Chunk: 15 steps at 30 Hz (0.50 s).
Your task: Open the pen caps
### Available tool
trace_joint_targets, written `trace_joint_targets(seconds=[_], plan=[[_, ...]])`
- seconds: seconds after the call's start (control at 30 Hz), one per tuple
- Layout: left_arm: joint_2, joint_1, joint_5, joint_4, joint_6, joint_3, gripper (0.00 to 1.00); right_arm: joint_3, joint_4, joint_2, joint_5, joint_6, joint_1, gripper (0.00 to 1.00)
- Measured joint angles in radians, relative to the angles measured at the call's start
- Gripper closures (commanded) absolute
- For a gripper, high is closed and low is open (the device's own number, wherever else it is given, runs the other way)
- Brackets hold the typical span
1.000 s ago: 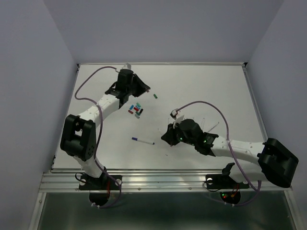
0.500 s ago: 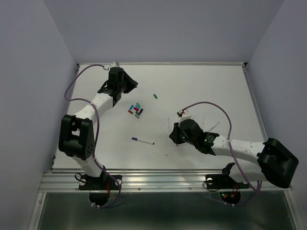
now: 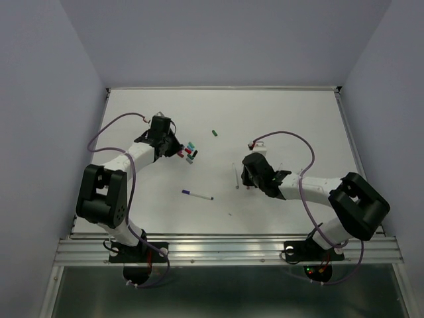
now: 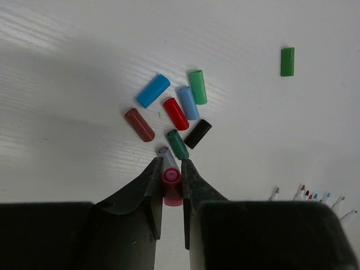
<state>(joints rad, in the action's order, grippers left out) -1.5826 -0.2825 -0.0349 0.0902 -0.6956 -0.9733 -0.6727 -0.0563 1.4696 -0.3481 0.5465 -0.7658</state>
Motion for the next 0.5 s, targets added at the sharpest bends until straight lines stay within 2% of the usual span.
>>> trace_joint_targets(seconds=[0.13,0.17,0.37,0.47,0.5], plan=[[-0.002,0.0,0.001,0.007,0.001,0.001,1.0,-0.006,0.004,0.042,-0.01,0.005,0.0,0.82],[-0.005,0.0,0.002,0.007,0.001,0.001,1.0,-0.006,0.005,0.046,-0.012,0.005,0.0,0.76],[-0.047,0.0,0.006,0.008,0.001,0.001,0.99,-0.007,0.005,0.05,-0.024,0.014,0.0,0.64],[-0.072,0.0,0.007,0.008,0.001,0.001,0.98,-0.007,0.006,0.047,-0.027,0.017,0.0,0.35],[-0.079,0.0,0.007,0.009,0.001,0.001,0.98,-0.007,0.008,0.041,-0.026,0.012,0.0,0.32]])
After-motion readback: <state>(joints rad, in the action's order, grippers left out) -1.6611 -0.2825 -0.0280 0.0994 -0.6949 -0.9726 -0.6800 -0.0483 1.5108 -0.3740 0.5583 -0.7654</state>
